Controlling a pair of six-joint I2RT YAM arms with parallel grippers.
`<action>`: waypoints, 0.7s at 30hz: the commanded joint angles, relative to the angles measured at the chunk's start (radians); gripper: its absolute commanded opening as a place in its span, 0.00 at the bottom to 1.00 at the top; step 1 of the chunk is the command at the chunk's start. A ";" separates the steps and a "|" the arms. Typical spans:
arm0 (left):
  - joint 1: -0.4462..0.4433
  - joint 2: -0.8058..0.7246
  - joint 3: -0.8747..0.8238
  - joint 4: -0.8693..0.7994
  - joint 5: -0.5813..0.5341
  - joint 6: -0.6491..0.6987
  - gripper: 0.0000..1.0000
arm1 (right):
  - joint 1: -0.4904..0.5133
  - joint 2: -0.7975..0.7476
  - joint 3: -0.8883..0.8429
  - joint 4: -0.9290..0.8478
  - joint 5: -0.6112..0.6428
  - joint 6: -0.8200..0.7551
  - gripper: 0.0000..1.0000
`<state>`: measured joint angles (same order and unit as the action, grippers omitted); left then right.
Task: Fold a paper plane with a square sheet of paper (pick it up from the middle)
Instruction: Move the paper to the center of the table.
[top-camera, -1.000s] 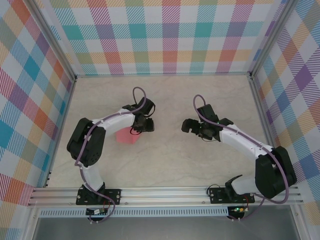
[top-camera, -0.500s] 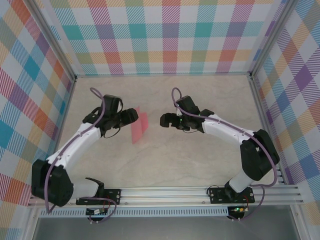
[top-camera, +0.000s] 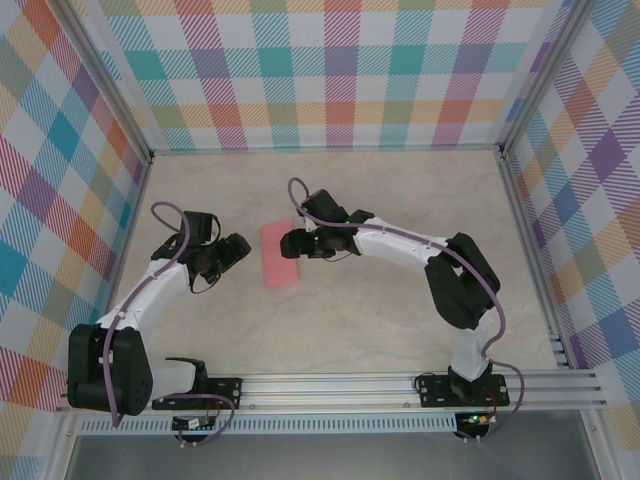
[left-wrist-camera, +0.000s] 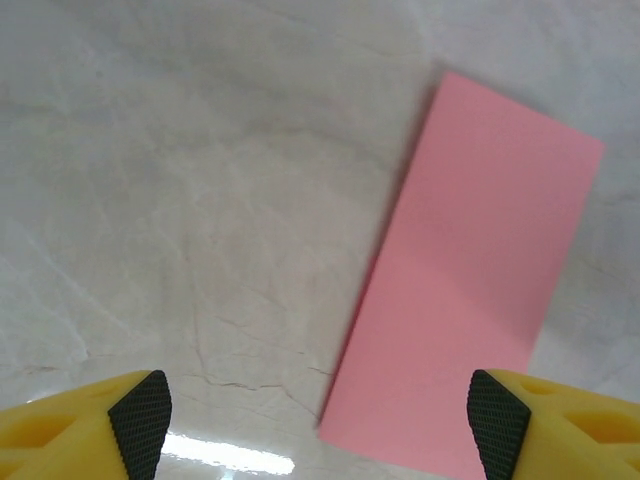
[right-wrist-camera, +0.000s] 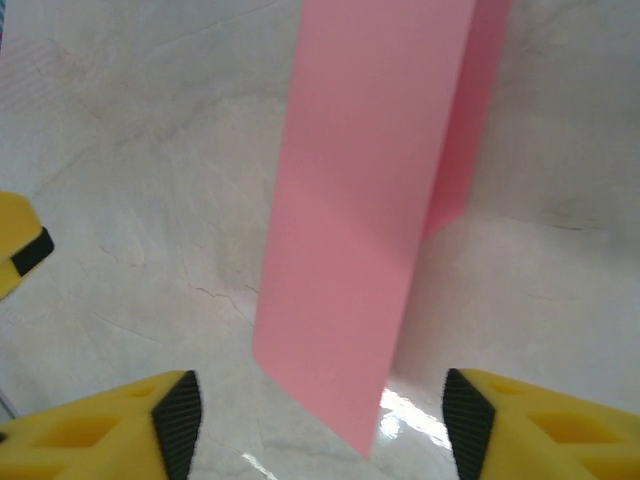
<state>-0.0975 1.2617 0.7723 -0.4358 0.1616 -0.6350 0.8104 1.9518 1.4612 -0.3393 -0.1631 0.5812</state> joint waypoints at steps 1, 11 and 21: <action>0.042 0.010 -0.033 0.061 0.039 -0.049 0.82 | 0.020 0.080 0.101 -0.034 -0.019 -0.024 0.61; 0.065 0.019 -0.055 0.061 0.010 -0.042 0.95 | 0.040 0.330 0.369 -0.182 0.042 -0.065 0.51; 0.065 0.024 -0.057 0.070 0.036 -0.007 0.98 | 0.045 0.437 0.467 -0.291 0.070 -0.104 0.53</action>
<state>-0.0448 1.2793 0.7238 -0.3870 0.1764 -0.6640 0.8467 2.3676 1.9175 -0.5552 -0.1036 0.5056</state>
